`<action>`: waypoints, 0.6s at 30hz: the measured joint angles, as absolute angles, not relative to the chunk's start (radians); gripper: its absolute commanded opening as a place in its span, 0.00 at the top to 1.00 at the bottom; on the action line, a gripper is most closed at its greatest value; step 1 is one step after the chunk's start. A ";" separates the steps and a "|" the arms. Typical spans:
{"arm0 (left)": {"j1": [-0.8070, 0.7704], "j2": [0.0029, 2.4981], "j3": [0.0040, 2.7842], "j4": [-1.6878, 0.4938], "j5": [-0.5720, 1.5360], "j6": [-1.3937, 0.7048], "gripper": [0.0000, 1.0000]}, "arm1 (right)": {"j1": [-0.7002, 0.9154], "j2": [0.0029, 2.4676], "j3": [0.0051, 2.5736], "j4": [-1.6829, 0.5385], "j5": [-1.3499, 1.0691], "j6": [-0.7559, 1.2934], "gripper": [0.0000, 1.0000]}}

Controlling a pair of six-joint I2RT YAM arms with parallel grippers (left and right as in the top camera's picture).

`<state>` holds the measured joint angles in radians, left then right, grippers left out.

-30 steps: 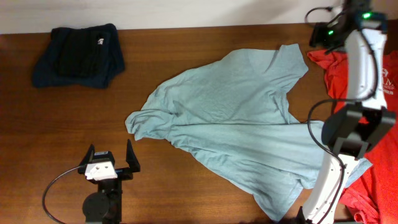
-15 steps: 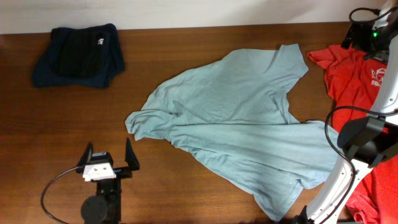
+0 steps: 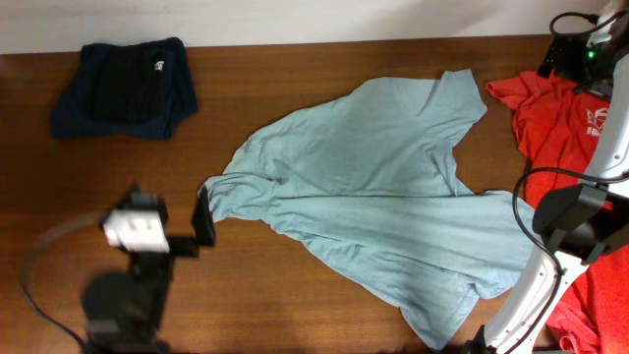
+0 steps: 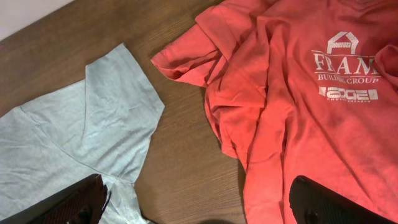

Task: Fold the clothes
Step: 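Reach the left gripper to the shirt's upper-left edge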

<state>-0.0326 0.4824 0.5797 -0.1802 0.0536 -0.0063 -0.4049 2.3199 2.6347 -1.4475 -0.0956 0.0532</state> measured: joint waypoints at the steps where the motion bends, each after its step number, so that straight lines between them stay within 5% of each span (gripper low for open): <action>1: -0.033 0.595 0.711 -0.237 0.071 0.001 0.01 | -0.405 2.320 2.634 -1.448 -0.096 0.053 0.01; 11: -0.080 1.562 1.781 -0.887 0.225 0.091 0.01 | -0.405 2.320 2.634 -1.447 -0.095 0.053 0.01; 18: -0.140 1.947 2.056 -0.936 0.249 0.112 0.01 | -0.405 2.320 2.634 -1.447 -0.096 0.052 0.01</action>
